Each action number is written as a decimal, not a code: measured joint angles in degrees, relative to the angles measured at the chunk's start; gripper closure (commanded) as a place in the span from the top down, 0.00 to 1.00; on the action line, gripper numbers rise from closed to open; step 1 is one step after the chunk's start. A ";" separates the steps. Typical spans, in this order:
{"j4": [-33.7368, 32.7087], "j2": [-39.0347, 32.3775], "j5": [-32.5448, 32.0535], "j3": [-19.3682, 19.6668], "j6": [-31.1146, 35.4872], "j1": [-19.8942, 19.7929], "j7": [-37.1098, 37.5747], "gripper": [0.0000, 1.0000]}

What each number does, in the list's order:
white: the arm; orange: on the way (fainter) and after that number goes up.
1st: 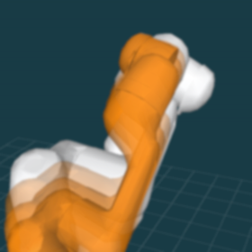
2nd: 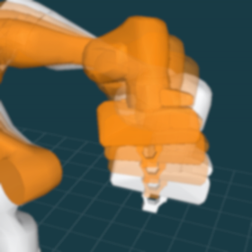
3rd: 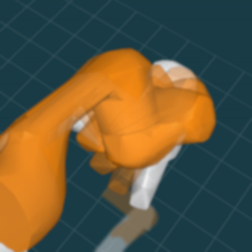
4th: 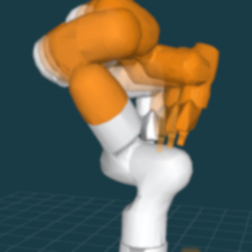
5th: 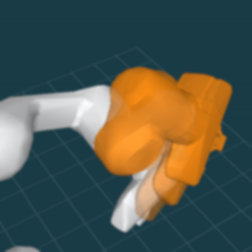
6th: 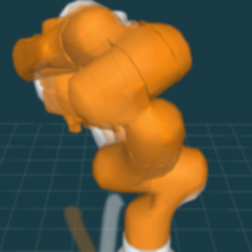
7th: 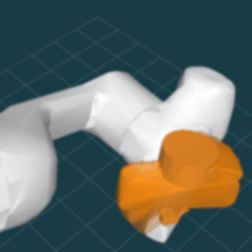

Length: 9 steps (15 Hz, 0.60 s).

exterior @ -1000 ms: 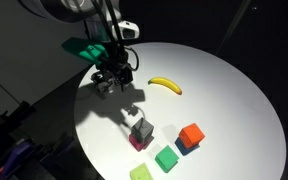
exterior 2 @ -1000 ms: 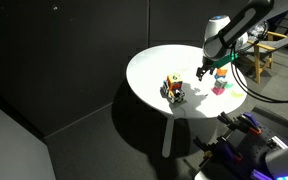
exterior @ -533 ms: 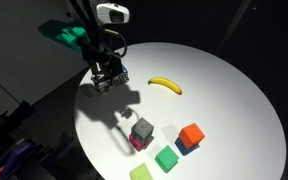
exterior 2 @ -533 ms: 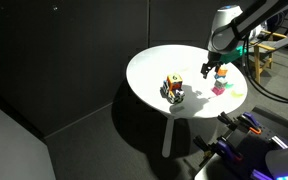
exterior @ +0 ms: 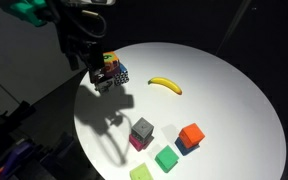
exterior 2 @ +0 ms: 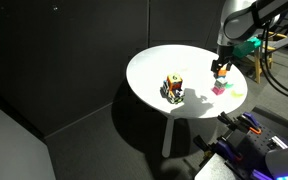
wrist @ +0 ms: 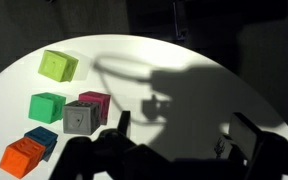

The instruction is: Put the grey block on the pink block

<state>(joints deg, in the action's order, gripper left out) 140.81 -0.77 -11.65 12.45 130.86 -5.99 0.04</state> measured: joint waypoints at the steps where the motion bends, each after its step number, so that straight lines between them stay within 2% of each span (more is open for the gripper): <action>1: 0.48 1.60 0.00 -0.14 -1.25 -0.02 -0.07 1.00; 9: 5.19 15.32 0.17 -2.15 -5.69 -0.03 -2.19 1.00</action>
<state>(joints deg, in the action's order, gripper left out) 146.00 14.55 -11.48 10.30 125.17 -6.02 -2.14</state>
